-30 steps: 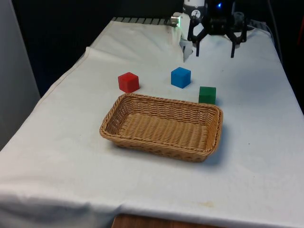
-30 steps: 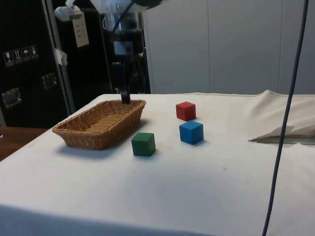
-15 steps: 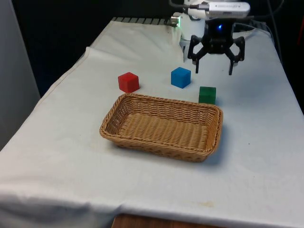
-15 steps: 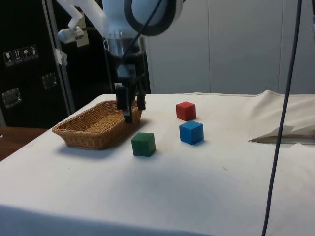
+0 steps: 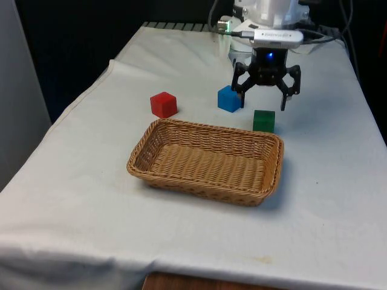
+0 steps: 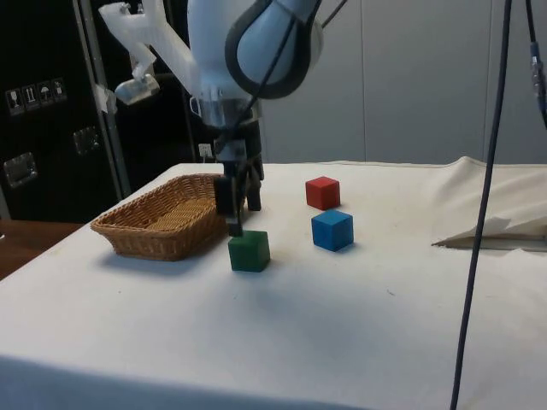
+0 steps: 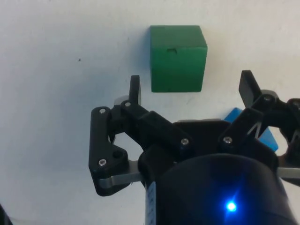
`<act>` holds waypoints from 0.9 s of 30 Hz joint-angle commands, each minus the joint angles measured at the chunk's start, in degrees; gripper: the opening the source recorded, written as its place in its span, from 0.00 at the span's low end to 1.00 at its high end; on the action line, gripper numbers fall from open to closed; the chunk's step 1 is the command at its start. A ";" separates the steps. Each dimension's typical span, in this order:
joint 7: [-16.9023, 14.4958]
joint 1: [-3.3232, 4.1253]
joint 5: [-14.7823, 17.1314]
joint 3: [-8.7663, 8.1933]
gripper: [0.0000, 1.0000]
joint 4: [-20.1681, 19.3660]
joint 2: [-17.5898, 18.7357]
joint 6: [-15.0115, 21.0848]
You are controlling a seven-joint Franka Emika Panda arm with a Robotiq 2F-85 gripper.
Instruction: Pick up exactly two blocks and place them into the basket.
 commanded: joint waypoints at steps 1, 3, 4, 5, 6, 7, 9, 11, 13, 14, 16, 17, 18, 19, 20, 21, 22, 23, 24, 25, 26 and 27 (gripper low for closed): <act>-0.92 -0.46 0.97 0.57 1.00 -0.23 0.46 1.03; -0.97 -0.52 1.15 0.69 1.00 -0.29 1.03 1.66; -0.11 -0.06 0.00 0.00 1.00 -0.06 0.92 0.92; -1.03 -0.52 1.26 0.80 1.00 -0.29 1.26 1.95; -1.03 -0.57 1.38 0.86 1.00 -0.29 1.49 2.18; -1.09 -0.63 1.49 0.97 1.00 -0.23 2.01 2.58; -1.09 -0.63 1.60 1.03 1.00 -0.23 2.23 2.81; -0.97 -0.63 1.66 1.09 1.00 -0.11 3.09 3.38; -0.97 -0.63 1.72 1.15 1.00 -0.11 3.32 3.55; -0.92 -0.57 1.66 1.09 1.00 -0.06 3.55 3.72; -0.69 -0.46 1.38 0.92 1.00 0.06 4.07 4.13; -0.63 -0.46 1.32 0.92 1.00 0.06 4.13 4.13; -0.63 -0.40 1.26 0.86 1.00 0.06 4.18 4.07; -0.57 -0.40 1.20 0.80 1.00 0.11 4.18 4.01; -0.57 -0.34 1.15 0.80 1.00 0.06 4.13 3.95; -0.11 -0.06 0.52 0.29 1.00 0.11 4.24 3.78; -0.52 -0.34 1.09 0.74 1.00 0.06 4.13 3.95; -0.46 -0.29 1.03 0.69 1.00 0.11 4.18 3.95; -0.46 -0.29 0.97 0.63 1.00 0.11 4.18 3.90; -0.34 -0.23 0.86 0.57 1.00 0.11 4.18 3.90; -0.34 -0.17 0.80 0.52 1.00 0.11 4.18 3.84; -0.29 -0.17 0.74 0.46 1.00 0.11 4.18 3.84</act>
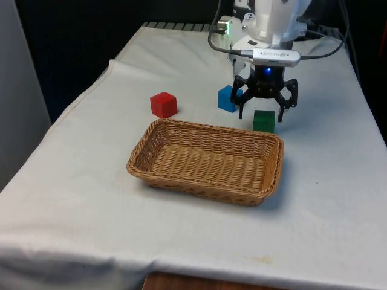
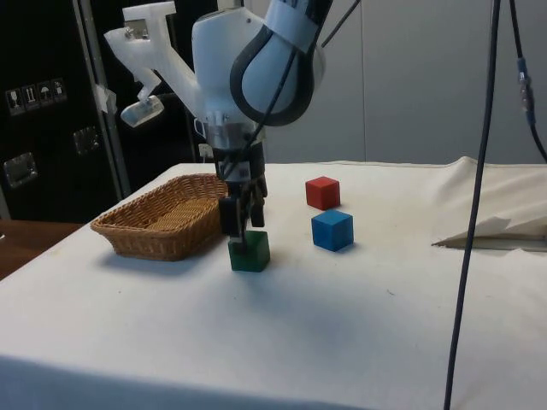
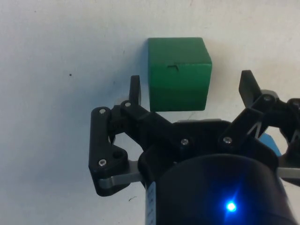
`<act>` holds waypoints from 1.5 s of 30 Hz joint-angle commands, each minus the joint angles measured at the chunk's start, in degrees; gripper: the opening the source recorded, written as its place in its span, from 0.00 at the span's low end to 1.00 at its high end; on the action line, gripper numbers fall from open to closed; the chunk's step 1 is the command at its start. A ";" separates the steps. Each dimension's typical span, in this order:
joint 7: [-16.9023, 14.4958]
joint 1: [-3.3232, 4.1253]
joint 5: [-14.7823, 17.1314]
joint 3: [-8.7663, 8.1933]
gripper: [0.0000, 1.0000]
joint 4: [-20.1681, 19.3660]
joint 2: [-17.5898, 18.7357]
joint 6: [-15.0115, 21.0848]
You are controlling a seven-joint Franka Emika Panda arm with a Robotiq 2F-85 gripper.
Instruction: Pick up exactly two blocks and place them into the basket.
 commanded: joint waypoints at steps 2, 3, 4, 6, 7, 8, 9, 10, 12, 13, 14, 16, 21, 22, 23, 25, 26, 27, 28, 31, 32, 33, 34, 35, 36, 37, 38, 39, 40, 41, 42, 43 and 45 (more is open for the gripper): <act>0.00 0.00 0.00 0.00 1.00 0.00 0.00 0.00; -0.11 -0.06 0.17 0.17 1.00 0.00 0.00 0.06; -0.11 -0.06 0.11 0.11 1.00 0.00 0.00 0.06; -0.06 0.00 0.06 0.06 1.00 0.00 0.00 0.00; -0.06 0.00 0.06 0.06 1.00 0.00 0.00 0.00; -0.06 0.00 0.06 0.06 1.00 0.00 0.00 0.00; 0.00 0.00 -0.06 0.00 1.00 0.00 0.00 0.00; -0.06 0.00 0.00 0.06 1.00 0.00 0.00 0.00; 0.00 0.00 0.00 0.06 1.00 0.00 0.00 0.00; 0.00 0.00 0.00 0.00 1.00 0.00 0.00 0.00; 0.00 0.00 0.00 0.00 1.00 0.00 0.00 0.00; 0.00 0.00 0.00 0.00 1.00 0.00 0.00 0.00; 0.00 0.00 -0.06 0.00 0.98 0.00 0.00 0.06; 0.00 0.00 -0.06 0.00 0.90 0.00 0.00 0.06; 0.00 0.00 -0.06 0.00 0.69 0.00 0.00 0.06; 0.00 0.00 -0.06 0.00 0.46 0.00 0.00 0.06; 0.00 0.00 -0.06 0.00 0.34 0.00 0.00 0.11; 0.00 0.00 -0.06 0.00 0.24 0.00 0.00 0.00; 0.00 0.00 -0.06 0.00 0.24 0.00 0.00 0.11; 0.00 0.00 -0.06 0.00 0.02 0.00 0.00 0.11; 0.00 0.00 -0.06 0.00 0.02 0.00 0.00 0.11; 0.00 0.00 -0.06 0.00 0.02 0.00 0.00 0.11; 0.00 0.00 -0.06 0.00 0.02 0.00 0.00 0.11; 0.00 0.06 -0.06 0.00 0.02 0.00 0.00 0.11; 0.00 0.06 -0.06 0.00 0.02 0.00 0.00 0.11; 0.00 0.00 -0.06 0.00 0.02 0.00 0.00 0.11; 0.00 0.00 -0.06 0.00 0.02 0.00 0.00 0.00; 0.11 0.11 -0.23 -0.17 0.02 0.06 -0.34 -0.29; 0.29 0.23 -0.40 -0.34 0.02 0.17 -0.80 -0.80; 0.40 0.29 -0.57 -0.52 0.02 0.23 -1.15 -1.09; 0.63 0.40 -0.74 -0.63 0.02 0.46 -1.89 -1.89; 0.74 0.40 -0.80 -0.69 0.02 0.57 -2.23 -2.29; 0.86 0.40 -0.86 -0.69 0.02 0.74 -2.86 -3.04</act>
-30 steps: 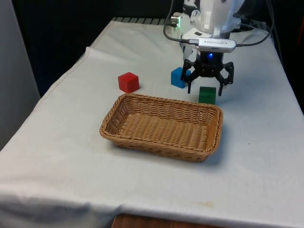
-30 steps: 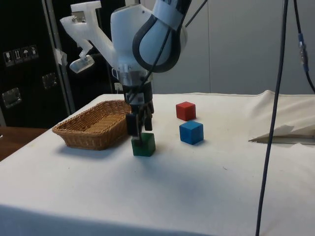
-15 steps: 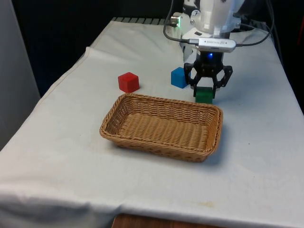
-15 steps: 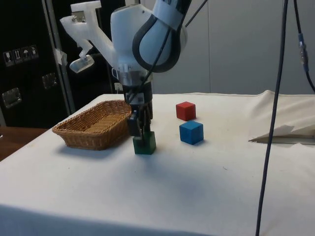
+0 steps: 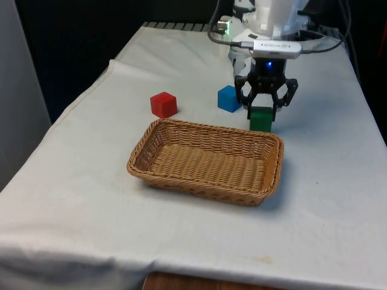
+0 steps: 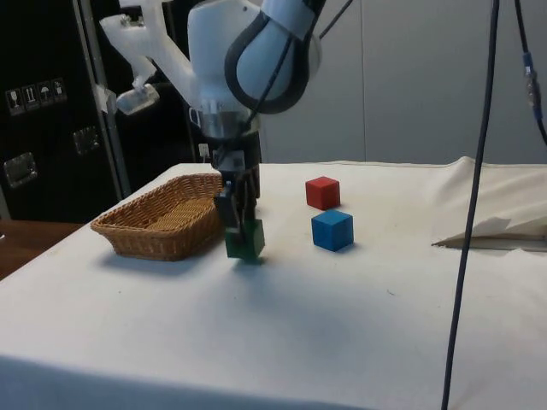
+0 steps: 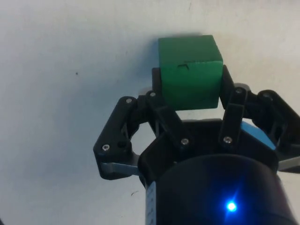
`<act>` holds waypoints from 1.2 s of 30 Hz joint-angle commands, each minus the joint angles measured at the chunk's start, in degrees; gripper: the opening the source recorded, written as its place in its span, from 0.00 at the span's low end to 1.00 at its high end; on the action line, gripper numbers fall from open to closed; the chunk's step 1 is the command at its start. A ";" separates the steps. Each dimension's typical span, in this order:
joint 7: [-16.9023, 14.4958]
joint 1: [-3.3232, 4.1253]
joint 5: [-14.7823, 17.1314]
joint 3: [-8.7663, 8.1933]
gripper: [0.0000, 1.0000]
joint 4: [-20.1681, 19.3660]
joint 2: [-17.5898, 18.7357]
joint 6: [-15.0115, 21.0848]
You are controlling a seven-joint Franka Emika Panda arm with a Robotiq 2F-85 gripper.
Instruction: Pick up exactly two blocks and place them into the basket.
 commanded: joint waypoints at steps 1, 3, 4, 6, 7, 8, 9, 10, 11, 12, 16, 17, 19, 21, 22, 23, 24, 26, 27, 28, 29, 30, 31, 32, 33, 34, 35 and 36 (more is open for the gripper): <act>0.06 0.00 -0.06 0.00 0.02 0.00 -0.57 -0.46; 0.74 0.23 -0.86 -0.46 0.02 0.57 -2.12 -2.69; 0.74 0.23 -0.86 -0.46 0.02 0.57 -2.12 -2.69; 0.69 0.17 -0.92 -0.46 0.02 1.43 -2.92 -4.13; 0.63 0.17 -0.92 -0.52 0.02 1.78 -3.09 -4.53; 0.29 0.00 -0.40 -0.23 0.02 1.38 -3.04 -3.72; 0.57 0.11 -0.92 -0.52 0.02 2.12 -3.27 -4.98; 0.52 0.11 -0.92 -0.57 0.02 2.64 -3.44 -5.61; 0.34 0.06 -0.86 -0.69 0.02 3.50 -3.72 -6.70; 0.29 0.06 -0.80 -0.74 0.02 3.95 -3.84 -7.28; -0.17 0.00 -0.40 -0.97 0.02 5.39 -3.90 -8.54; -0.29 -0.06 -0.69 -1.15 0.02 5.90 -4.24 -9.68; -0.69 -0.11 -0.57 -1.55 0.02 7.16 -4.47 -11.29; -1.09 -0.23 -0.52 -1.83 0.02 8.19 -4.47 -12.38; -1.26 -0.29 -0.46 -1.95 0.02 8.71 -4.47 -12.83; -0.92 -0.06 -0.40 -1.83 0.02 8.08 -4.35 -11.75; -1.66 -0.34 -0.34 -2.23 0.02 9.63 -4.30 -13.64; -2.12 -0.46 -0.11 -2.46 0.02 10.66 -3.90 -14.32; -2.29 -0.52 0.00 -2.58 0.02 11.00 -3.78 -14.50; -2.58 -0.57 0.17 -2.69 0.02 11.63 -3.38 -14.67; -2.86 -0.69 0.34 -2.75 0.02 12.26 -2.92 -14.78; -3.09 -0.80 0.52 -2.81 0.02 12.78 -2.52 -14.84; -2.29 -0.34 -0.34 -3.09 0.02 11.75 -3.32 -14.27; -3.32 -0.86 0.69 -2.81 0.02 13.35 -2.06 -14.84; -3.44 -0.92 0.74 -2.86 0.02 14.04 -1.49 -14.90; -3.67 -1.03 0.92 -2.98 0.02 15.24 -0.40 -14.95; -3.72 -1.09 1.03 -2.98 0.02 15.87 0.29 -14.90; -3.84 -1.15 1.15 -2.98 0.02 16.62 1.09 -14.78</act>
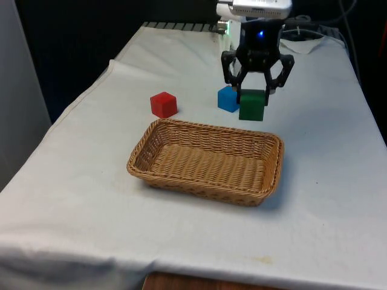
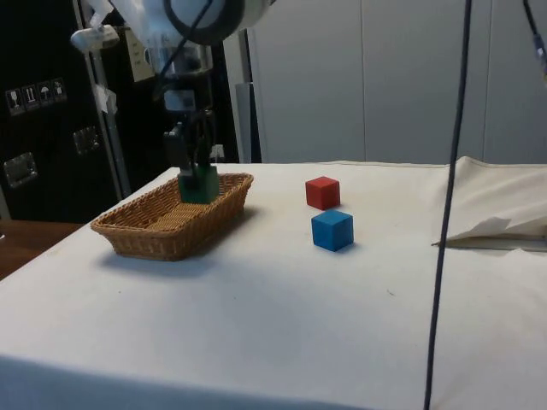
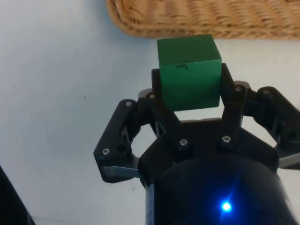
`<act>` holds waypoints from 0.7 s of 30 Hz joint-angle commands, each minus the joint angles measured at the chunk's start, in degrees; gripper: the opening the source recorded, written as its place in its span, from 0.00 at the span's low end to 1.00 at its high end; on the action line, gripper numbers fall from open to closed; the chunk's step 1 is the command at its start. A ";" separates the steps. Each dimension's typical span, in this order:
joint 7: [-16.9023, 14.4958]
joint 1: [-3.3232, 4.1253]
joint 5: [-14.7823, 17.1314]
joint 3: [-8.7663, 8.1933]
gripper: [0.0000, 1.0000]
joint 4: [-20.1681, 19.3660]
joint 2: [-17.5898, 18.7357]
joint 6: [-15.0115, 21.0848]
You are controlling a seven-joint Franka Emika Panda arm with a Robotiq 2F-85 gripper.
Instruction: Pick up exactly two blocks and place them into the basket.
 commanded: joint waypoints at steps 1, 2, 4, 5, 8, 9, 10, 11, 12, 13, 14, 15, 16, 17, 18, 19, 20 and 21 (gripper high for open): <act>-0.74 -0.46 0.86 0.40 0.02 1.55 1.55 -0.46; -0.11 -0.06 0.11 0.00 0.02 0.74 0.74 0.00; -1.03 -0.74 1.15 0.34 0.02 3.72 3.78 -0.40; -1.15 -0.80 1.26 0.29 0.02 4.47 4.47 -0.46; -1.78 -1.26 1.60 0.00 0.02 6.76 6.42 -0.69; -2.41 -1.43 2.06 -0.34 0.02 8.08 7.39 -0.92; -2.81 -1.49 2.41 -0.57 0.02 8.82 7.91 -1.09; -1.78 -0.80 1.60 -0.86 0.02 7.85 7.56 -0.17; -3.21 -1.55 2.81 -0.80 0.02 9.45 8.37 -1.26; -3.61 -1.60 3.15 -1.03 0.02 10.08 8.71 -1.43; -4.01 -1.66 3.55 -1.20 0.02 10.66 9.11 -1.55; -4.41 -1.78 4.01 -1.38 0.02 11.34 9.57 -1.78; -4.81 -1.89 4.41 -1.49 0.02 11.97 9.97 -1.95; -5.44 -2.06 5.27 -1.60 0.02 13.06 11.00 -2.01; -5.79 -2.18 5.79 -1.66 0.02 13.58 11.63 -1.83; -5.10 -1.49 4.87 -2.29 0.02 12.61 10.66 -1.55; -6.07 -2.18 6.25 -1.72 0.02 14.04 12.26 -1.72; -6.36 -2.23 6.70 -1.78 0.02 14.55 12.83 -1.72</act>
